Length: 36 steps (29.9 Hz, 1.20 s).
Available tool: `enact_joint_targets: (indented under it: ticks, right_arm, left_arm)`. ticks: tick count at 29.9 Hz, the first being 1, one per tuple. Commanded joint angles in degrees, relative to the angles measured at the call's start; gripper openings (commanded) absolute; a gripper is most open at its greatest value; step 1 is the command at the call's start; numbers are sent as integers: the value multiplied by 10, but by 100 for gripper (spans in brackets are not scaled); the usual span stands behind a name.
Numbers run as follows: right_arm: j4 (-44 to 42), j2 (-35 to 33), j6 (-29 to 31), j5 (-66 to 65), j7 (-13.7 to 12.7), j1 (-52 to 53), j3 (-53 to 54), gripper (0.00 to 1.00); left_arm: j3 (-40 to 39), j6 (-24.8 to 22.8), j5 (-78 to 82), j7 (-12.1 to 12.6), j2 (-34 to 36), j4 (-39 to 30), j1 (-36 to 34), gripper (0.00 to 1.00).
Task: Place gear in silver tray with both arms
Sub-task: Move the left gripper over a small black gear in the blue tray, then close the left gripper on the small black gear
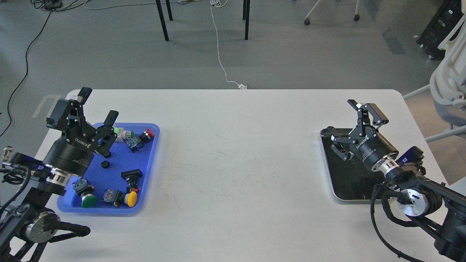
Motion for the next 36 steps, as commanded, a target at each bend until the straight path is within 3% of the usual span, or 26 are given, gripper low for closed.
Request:
enact_joint_targets:
  ticks: [1, 5, 10, 14, 18, 25, 36]
  right_arm:
    - [0, 4, 0, -1, 0, 0, -1, 99]
    - [0, 5, -1, -1, 0, 0, -2, 99]
    - [0, 4, -2, -2, 0, 1, -3, 99]
    - [0, 4, -2, -2, 0, 2, -2, 99]
    - [1, 4, -1, -3, 0, 2, -3, 99]
    - [1, 2, -1, -4, 0, 3, -3, 99]
    - [4, 4, -1, -4, 0, 2, -3, 99]
  left_arm:
    - [2, -14, 109, -11, 63, 0, -30, 98]
    - [18, -26, 219, -27, 132, 0, -60, 98]
    - [136, -22, 402, -30, 234, 10, -146, 98]
    - [223, 0, 535, -30, 265, 41, -207, 98]
    - [289, 5, 574, -30, 262, 118, -263, 98]
    - [474, 9, 573, -30, 239, 235, -380, 95]
    - [573, 11, 567, -30, 171, 368, -435, 88]
